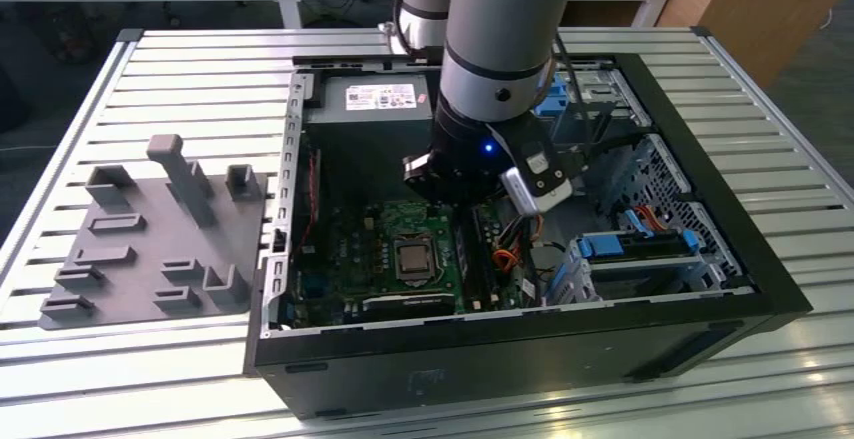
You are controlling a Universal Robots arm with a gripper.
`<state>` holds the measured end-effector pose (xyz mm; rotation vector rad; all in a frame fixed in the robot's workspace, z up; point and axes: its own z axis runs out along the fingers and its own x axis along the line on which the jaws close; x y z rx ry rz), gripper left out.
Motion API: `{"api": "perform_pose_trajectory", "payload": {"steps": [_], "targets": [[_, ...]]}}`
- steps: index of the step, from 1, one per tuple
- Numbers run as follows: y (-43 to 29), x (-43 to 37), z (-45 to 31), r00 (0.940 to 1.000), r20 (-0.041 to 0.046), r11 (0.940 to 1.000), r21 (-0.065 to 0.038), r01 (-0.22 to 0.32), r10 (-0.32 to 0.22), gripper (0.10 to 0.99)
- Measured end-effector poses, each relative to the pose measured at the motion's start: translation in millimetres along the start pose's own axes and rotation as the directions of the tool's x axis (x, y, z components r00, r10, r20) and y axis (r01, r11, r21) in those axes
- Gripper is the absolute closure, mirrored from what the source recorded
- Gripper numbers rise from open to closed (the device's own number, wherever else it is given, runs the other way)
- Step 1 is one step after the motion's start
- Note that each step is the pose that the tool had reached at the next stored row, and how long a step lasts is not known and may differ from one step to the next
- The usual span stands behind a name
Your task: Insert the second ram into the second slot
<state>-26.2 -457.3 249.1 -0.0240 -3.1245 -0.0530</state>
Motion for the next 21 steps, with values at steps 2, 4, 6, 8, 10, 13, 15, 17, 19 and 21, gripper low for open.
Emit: {"api": "perform_pose_trajectory", "payload": {"steps": [2,4,6,8,10,13,15,17,19,21], "targets": [[-0.2,0.0,2.0,1.0,0.0001,1.0,0.0,-0.004,0.004,0.953],[-0.3,-0.7,4.2,1.0,0.0002,1.0,0.0,-0.005,0.005,0.953],[-0.4,-2.1,6.2,1.0,0.0001,1.0,-0.001,-0.005,0.005,0.953],[-0.4,-2.6,7.4,1.0,0.0,1.0,-0.001,-0.005,0.005,0.953],[-0.5,-3.0,7.9,1.0,0.0,1.0,-0.001,-0.005,0.005,0.953],[-1.0,-3.3,8.7,1.0,0.0,1.0,-0.001,-0.005,0.005,0.953],[-3.5,-3.4,8.8,1.0,0.0,1.0,-0.001,-0.005,0.005,0.953],[-6.5,-3.5,8.8,1.0,0.0001,1.0,-0.001,-0.006,0.006,0.953],[-8.9,-4.0,9.0,1.0,0.0001,1.0,-0.001,-0.006,0.006,0.953],[-10.4,-5.8,9.7,1.0,0.0001,1.0,-0.001,-0.008,0.008,0.953]]}}
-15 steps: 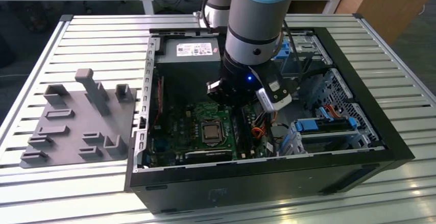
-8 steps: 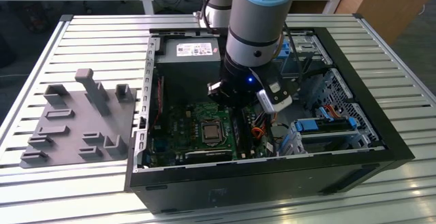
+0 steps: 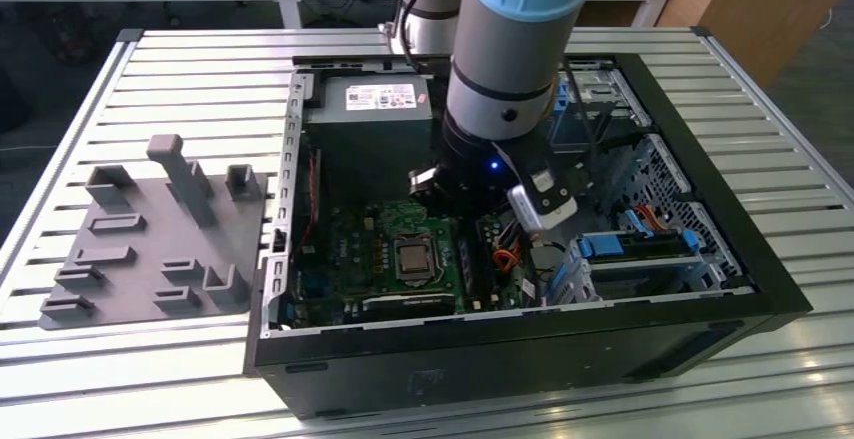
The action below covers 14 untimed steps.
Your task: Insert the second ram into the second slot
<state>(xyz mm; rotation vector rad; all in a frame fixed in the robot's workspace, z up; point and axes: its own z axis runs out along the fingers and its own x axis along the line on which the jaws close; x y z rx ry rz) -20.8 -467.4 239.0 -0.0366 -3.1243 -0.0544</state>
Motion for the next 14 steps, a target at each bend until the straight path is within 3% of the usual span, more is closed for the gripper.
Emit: {"api": "perform_pose_trajectory", "payload": {"steps": [14], "targets": [[-0.5,-3.9,8.6,0.9998,0.0006,0.9998,0.0,-0.019,0.019,0.953]]}}
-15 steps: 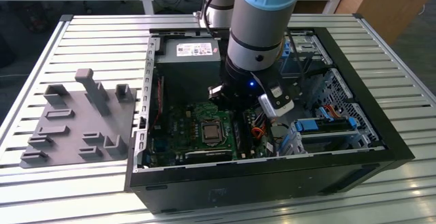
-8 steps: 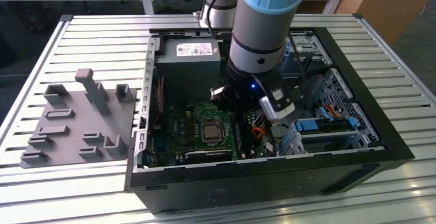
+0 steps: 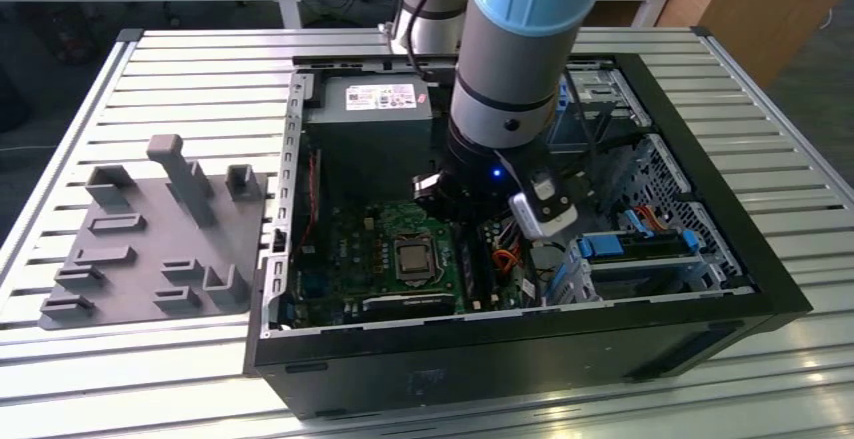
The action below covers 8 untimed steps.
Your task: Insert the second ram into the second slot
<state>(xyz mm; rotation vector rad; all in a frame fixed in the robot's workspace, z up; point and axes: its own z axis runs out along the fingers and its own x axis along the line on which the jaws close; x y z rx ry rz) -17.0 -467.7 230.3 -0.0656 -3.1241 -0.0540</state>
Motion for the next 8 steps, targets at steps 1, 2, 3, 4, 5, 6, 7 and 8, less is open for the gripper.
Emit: {"api": "perform_pose_trajectory", "payload": {"steps": [1,2,3,4,5,6,7,8], "targets": [[0.0,-0.6,0.2,1.0,0.0,1.0,0.0,0.0,0.0,0.953],[0.1,-1.3,0.3,1.0,0.0001,1.0,0.0,0.0,0.0,0.953],[0.1,-2.1,0.3,1.0,0.0,1.0,0.0,0.0,0.0,0.953],[0.1,-3.1,0.6,1.0,0.0001,1.0,0.0,0.0,0.0,0.953],[0.2,-3.9,0.8,1.0,0.0001,1.0,0.0,0.0,0.0,0.953],[0.2,-4.4,1.1,1.0,0.0001,1.0,0.0,0.0,0.0,0.953],[0.3,-4.8,1.4,1.0,0.0001,1.0,0.0,0.0,0.0,0.953],[0.3,-4.9,1.7,1.0,0.0001,1.0,0.0,0.0,0.0,0.953]]}}
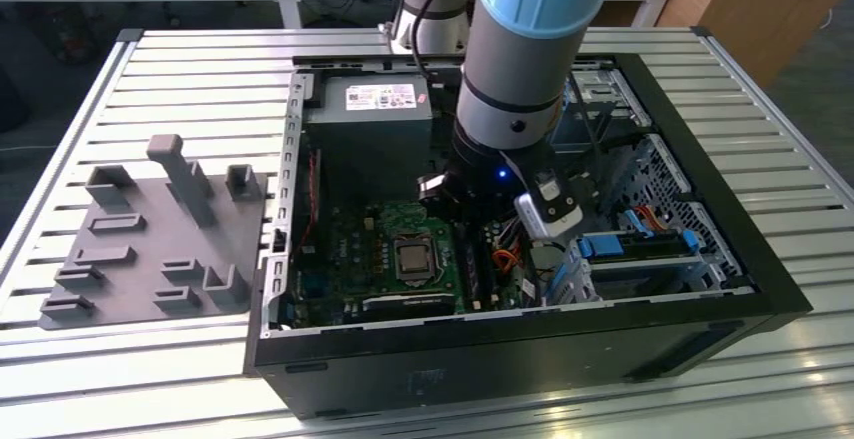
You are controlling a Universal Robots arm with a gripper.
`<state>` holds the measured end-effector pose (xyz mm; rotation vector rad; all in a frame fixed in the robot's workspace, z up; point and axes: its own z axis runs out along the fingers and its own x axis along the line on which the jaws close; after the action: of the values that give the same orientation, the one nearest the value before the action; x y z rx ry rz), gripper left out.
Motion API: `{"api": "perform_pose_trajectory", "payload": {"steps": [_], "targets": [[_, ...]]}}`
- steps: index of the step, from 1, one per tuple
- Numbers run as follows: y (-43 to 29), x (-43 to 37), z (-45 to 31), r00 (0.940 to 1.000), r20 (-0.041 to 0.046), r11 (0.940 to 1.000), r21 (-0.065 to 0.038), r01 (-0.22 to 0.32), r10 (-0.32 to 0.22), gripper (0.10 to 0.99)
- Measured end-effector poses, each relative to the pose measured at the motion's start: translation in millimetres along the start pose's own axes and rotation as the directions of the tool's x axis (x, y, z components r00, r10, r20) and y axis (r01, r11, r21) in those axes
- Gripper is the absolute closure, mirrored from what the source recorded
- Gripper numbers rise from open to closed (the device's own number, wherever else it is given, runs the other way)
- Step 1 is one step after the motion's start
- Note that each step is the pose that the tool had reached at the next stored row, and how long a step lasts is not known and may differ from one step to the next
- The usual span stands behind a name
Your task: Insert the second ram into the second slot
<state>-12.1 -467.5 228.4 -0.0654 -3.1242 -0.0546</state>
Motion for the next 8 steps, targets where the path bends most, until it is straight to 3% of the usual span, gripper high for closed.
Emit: {"api": "perform_pose_trajectory", "payload": {"steps": [8], "targets": [[1.4,-0.3,1.9,1.0,-0.0002,1.0,0.0,0.004,-0.004,0.953]]}}
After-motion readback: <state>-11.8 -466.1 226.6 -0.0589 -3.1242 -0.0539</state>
